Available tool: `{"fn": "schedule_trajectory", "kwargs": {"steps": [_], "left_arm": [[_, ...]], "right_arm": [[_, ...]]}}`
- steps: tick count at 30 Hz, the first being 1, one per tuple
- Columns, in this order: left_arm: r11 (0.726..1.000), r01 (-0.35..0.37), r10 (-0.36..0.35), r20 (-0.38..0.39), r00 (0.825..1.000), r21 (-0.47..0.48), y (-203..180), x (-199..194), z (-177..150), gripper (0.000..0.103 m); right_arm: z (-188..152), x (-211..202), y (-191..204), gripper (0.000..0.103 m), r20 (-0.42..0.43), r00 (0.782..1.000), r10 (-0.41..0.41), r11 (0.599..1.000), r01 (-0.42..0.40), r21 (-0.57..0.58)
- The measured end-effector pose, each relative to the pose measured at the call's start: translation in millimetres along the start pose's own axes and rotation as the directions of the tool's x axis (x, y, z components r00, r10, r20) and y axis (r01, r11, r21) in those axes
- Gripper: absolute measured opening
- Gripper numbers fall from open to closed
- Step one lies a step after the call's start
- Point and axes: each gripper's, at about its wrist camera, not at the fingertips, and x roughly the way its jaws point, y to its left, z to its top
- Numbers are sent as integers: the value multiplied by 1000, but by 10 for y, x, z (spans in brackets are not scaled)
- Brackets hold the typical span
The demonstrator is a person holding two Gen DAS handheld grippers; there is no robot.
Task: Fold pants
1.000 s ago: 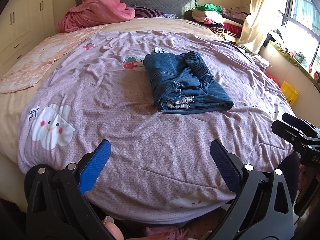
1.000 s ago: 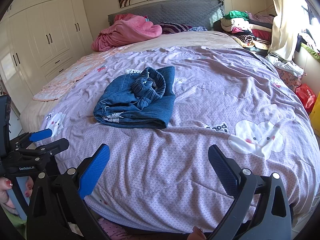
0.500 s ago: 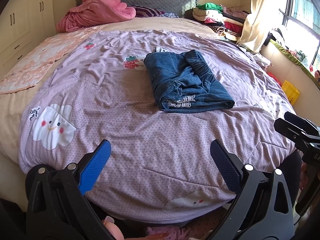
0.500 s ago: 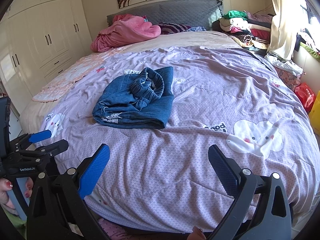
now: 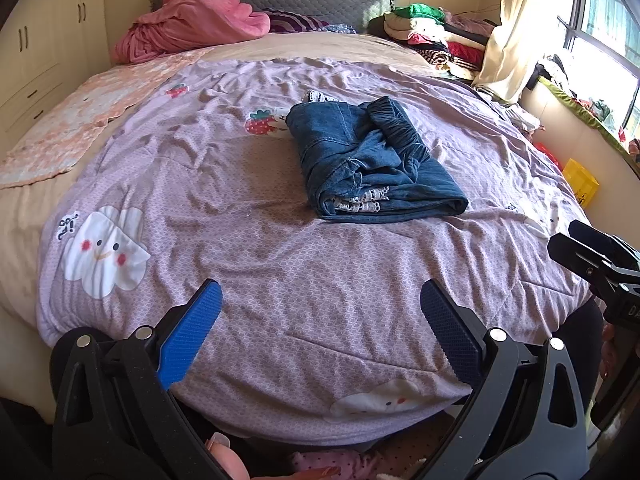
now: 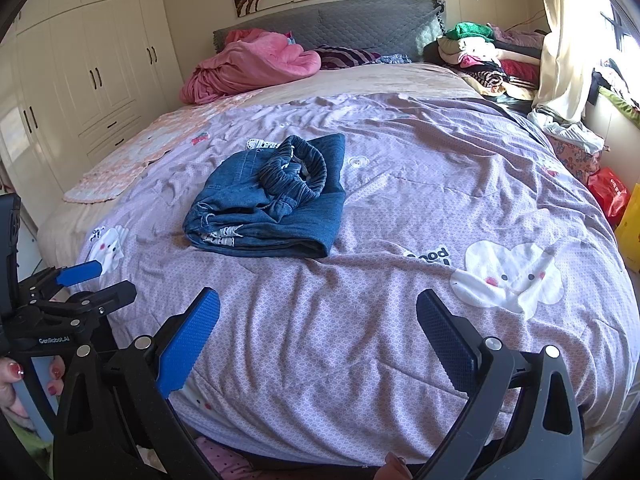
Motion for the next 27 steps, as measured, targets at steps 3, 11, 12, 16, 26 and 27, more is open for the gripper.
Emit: {"fn": "schedule_trajectory", "kwargs": {"steps": [3, 11, 12, 16, 26, 27], "left_arm": [[1000, 3, -3, -3, 1000, 0, 0, 3, -1, 93], [1000, 3, -3, -9, 1000, 1, -12, 24, -16, 93], [1000, 0, 0, -11, 1000, 3, -18, 30, -21, 93], [999, -29, 29, -18, 999, 20, -40, 52, -34, 93], [998, -8, 10, 22, 1000, -64, 273, 138, 173, 93], [997, -26, 28, 23, 999, -75, 360, 179, 246, 93]], "right_arm": [[-3, 0, 1, 98, 1, 1000, -2, 1000, 2, -1], [-19, 17, -11, 98, -7, 1000, -8, 1000, 8, 1], [-23, 17, -15, 98, -8, 1000, -8, 1000, 8, 2], [-38, 66, -28, 98, -20, 1000, -15, 1000, 15, 0], [-79, 277, -325, 98, -55, 997, -52, 998, 54, 38], [-52, 312, -442, 98, -56, 996, -68, 996, 70, 50]]}}
